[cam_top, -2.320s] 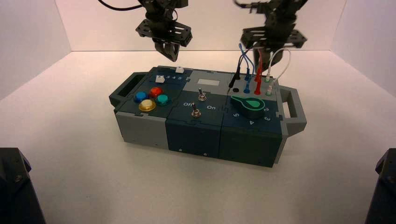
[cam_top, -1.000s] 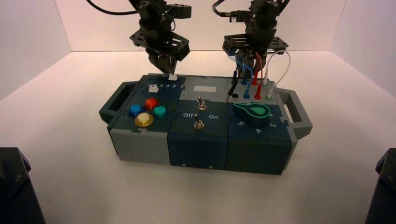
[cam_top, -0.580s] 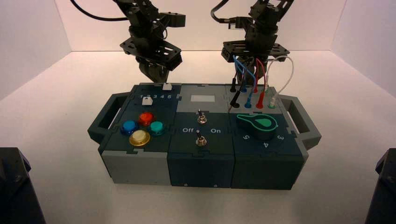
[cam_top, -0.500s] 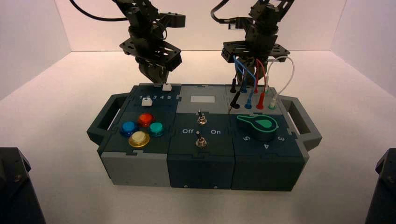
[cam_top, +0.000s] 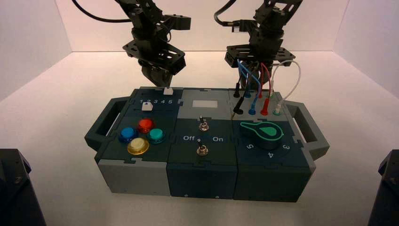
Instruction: Move the box closer.
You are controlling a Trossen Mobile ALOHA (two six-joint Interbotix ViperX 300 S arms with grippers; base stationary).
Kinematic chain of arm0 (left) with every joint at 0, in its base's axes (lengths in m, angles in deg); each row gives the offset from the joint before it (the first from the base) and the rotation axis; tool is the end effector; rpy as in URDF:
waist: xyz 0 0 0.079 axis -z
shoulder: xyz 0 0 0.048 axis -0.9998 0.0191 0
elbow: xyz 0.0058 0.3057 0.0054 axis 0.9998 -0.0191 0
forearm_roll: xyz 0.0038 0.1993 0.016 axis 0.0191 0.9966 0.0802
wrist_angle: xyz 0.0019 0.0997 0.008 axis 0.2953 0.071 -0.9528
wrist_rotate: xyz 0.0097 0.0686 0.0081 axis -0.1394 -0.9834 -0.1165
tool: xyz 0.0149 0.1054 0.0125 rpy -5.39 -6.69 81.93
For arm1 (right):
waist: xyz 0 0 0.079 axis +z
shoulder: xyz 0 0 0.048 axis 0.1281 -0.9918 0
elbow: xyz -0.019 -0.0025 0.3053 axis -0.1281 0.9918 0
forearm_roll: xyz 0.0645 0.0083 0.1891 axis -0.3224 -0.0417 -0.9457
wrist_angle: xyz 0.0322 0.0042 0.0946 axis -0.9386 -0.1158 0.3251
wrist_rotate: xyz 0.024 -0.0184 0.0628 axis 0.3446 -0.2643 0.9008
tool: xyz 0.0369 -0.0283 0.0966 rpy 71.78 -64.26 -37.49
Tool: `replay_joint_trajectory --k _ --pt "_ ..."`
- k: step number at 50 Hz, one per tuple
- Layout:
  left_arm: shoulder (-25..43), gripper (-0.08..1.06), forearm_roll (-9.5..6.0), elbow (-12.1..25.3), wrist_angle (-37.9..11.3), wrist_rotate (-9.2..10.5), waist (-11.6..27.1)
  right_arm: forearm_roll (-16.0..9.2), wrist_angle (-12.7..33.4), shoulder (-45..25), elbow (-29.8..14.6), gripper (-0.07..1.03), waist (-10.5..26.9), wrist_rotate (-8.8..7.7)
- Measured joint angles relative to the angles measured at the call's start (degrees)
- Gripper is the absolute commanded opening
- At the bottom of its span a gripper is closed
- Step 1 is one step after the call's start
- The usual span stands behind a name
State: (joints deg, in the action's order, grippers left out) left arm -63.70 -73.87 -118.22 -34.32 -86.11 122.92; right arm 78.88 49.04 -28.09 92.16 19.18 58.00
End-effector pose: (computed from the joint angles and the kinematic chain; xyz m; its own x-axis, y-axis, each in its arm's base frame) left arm 0.3006 -0.2045 0.0015 0.1822 -0.1323 -0.9743 0.6457 0.7634 0.0171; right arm 0.3085 0.1734 0.0048 0.1116 0.1644 -0.9801 -0.3406 0.9328 0.1177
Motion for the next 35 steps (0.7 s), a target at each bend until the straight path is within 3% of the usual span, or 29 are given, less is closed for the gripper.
replay_joint_trajectory --k 11,17,22,30,35 --pt "1.0 -0.03 0.35 5.0 -1.5 -0.35 -0.6 2.6 0.1 -0.1 -5.2 -0.02 -0.7 0.00" --pt "1.0 -0.03 0.44 7.8 -3.5 -0.44 -3.1 5.1 1.8 0.5 -8.0 -0.02 -1.2 0.00" --pt "-0.3 -0.03 0.44 8.2 -4.8 -0.53 -4.7 6.4 3.6 3.2 -9.2 -0.02 -1.7 -0.09" --pt "-3.4 -0.03 0.53 8.2 -6.0 -0.53 -5.1 6.5 6.6 6.9 -10.2 -0.02 -2.4 0.00" --pt "-9.2 -0.03 0.53 7.0 -7.6 -0.35 -4.9 6.5 9.3 11.8 -9.7 -0.02 -2.7 0.26"
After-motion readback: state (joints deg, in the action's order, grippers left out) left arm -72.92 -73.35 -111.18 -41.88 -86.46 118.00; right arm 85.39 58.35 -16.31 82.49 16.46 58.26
